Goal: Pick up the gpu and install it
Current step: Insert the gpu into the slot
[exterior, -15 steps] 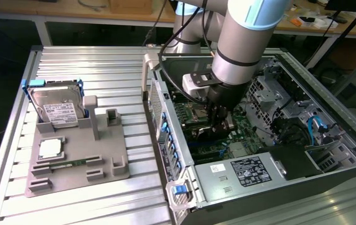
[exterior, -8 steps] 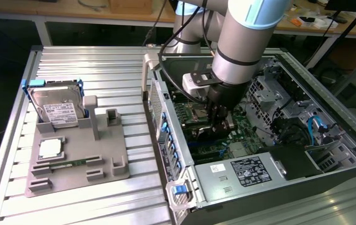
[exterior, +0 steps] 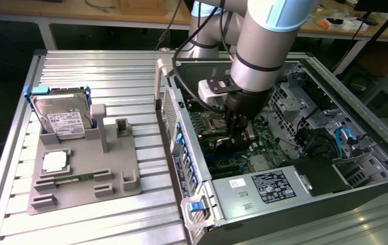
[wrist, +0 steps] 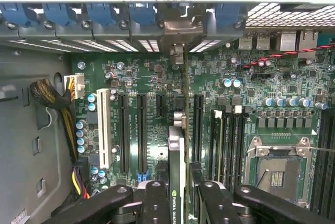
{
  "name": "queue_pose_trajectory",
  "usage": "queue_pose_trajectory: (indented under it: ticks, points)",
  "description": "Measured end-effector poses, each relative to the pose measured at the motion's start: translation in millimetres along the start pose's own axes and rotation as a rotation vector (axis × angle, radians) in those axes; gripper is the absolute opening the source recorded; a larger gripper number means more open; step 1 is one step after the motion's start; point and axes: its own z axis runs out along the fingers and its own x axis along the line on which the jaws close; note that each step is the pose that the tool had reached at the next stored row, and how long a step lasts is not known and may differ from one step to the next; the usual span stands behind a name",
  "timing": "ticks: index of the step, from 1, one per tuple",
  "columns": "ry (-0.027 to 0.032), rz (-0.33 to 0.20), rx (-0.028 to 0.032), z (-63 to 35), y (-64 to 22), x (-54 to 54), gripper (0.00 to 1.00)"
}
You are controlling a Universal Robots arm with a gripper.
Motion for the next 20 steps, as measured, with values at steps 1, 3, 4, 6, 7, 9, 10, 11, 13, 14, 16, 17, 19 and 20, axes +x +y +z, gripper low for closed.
queue_pose_trajectory:
  ticks: [1, 3, 4, 6, 7, 9, 10, 11, 13, 14, 16, 17, 19, 20]
  points:
    - [0.0000, 0.000, 0.0005, 0.0, 0.3, 0.0, 0.27]
    - [0.0001, 0.001, 0.0016, -0.1, 0.8, 0.0, 0.27]
    - [0.0001, 0.001, 0.0021, -0.1, 1.0, 0.1, 0.27]
    - [0.0002, 0.003, 0.0027, -0.1, 1.5, 0.4, 0.27]
    - [0.0002, 0.004, 0.0029, -0.1, 1.6, 0.7, 0.27]
    - [0.0003, 0.005, 0.0031, -0.1, 1.9, 1.2, 0.27]
    - [0.0004, 0.006, 0.0032, -0.1, 2.0, 1.5, 0.27]
    - [0.0005, 0.007, 0.0031, -0.1, 2.0, 1.8, 0.27]
    - [0.0006, 0.008, 0.0031, 0.0, 2.0, 2.4, 0.27]
    - [0.0007, 0.009, 0.0031, 0.0, 2.0, 2.6, 0.27]
    - [0.0008, 0.010, 0.0031, 0.3, 2.0, 2.8, 0.27]
    - [0.0008, 0.010, 0.0031, 0.6, 2.0, 2.8, 0.27]
    - [0.0009, 0.010, 0.0031, 1.8, 2.1, 2.8, 0.27]
    - [0.0009, 0.010, 0.0031, 2.7, 2.2, 2.8, 0.27]
